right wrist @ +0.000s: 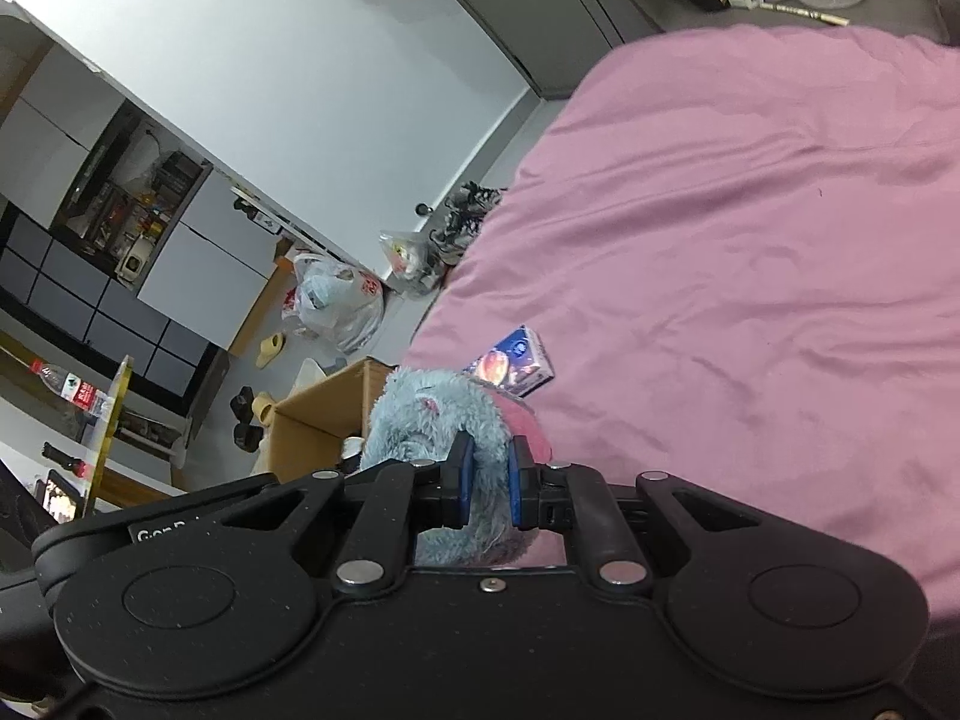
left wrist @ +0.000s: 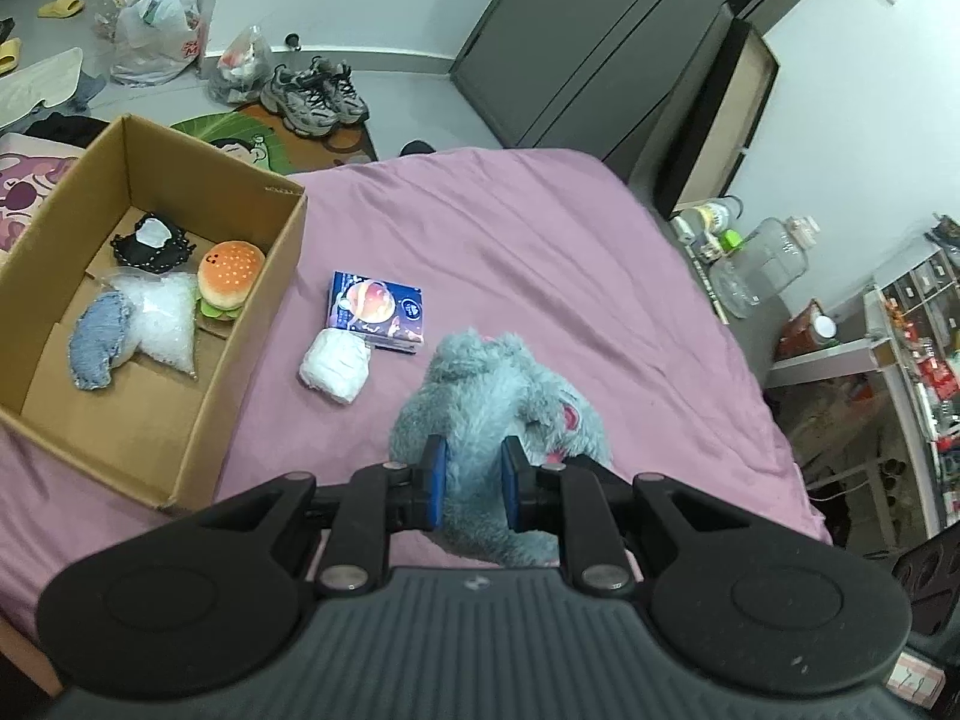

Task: Organize soft objects
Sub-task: 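Carry the grey mouse plush with both tools over the cardboard box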

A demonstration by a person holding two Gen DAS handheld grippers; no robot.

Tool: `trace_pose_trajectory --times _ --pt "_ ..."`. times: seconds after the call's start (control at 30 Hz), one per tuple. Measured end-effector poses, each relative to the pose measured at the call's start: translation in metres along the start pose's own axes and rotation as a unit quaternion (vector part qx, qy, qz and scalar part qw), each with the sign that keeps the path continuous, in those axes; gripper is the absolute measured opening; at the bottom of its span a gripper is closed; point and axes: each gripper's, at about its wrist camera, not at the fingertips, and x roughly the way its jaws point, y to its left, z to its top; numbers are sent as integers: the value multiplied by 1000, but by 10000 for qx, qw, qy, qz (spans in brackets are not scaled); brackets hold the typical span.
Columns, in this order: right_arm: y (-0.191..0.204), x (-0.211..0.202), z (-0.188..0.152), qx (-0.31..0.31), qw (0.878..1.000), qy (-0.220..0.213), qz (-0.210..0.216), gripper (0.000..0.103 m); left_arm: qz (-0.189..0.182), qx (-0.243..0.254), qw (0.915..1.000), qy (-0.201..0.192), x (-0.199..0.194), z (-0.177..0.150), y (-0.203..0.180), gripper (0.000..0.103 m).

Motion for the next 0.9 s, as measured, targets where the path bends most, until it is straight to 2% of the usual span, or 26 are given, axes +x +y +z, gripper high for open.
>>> trace_pose_trajectory --times 0.9 --pt "80 -53 -41 -584 9969 -515 144 12 -553 16 9966 -605 -119 -13 39 18"
